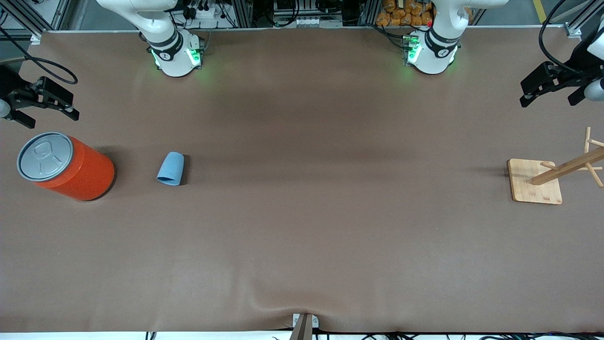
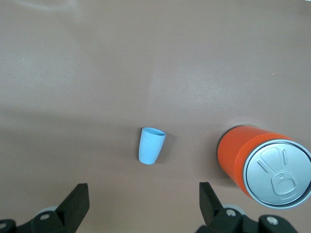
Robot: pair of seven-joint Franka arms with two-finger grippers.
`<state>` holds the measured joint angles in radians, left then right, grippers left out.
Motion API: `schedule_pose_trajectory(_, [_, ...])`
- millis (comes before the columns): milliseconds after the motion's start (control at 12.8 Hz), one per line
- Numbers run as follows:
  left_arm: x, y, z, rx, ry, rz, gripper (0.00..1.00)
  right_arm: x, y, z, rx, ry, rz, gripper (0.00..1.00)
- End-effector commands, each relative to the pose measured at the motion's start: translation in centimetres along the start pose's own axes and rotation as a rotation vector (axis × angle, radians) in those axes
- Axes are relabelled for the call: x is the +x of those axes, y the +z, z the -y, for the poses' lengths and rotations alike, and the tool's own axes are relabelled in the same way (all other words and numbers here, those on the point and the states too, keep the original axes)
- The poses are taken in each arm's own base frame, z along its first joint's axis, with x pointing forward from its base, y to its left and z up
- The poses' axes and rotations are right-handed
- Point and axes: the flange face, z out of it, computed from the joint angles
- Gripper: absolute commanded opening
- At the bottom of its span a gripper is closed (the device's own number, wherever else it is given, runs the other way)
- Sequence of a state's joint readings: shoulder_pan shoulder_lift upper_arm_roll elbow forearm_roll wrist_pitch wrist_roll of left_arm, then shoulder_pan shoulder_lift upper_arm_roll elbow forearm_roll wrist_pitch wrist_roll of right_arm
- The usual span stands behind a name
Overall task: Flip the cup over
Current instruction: 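Move the right gripper from rest toward the blue cup lying sideways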
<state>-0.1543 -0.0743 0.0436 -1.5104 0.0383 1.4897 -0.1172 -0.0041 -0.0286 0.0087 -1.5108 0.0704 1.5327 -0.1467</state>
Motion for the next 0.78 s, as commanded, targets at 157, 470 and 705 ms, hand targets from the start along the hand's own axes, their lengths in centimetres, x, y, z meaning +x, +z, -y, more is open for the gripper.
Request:
schedule_pose_trajectory(157, [-0.2,-1.5,1.1,-0.006,-0.014,-0.003,1.00,0.0,-0.2,0.1,-0.025,-0.015,0.016,1.00])
schedule_pose_trajectory(470, [-0.6,-1.1,1.8,-0.012,-0.042,0.035,1.00,0.4,1.4,-1.3,-0.006,0.011,0.058,1.00])
schedule_pose_trajectory(705, [-0.6,-1.2,1.6,-0.015,-0.043,0.032,1.00,2.2,7.4,-0.9,0.014,-0.006,0.221,1.00])
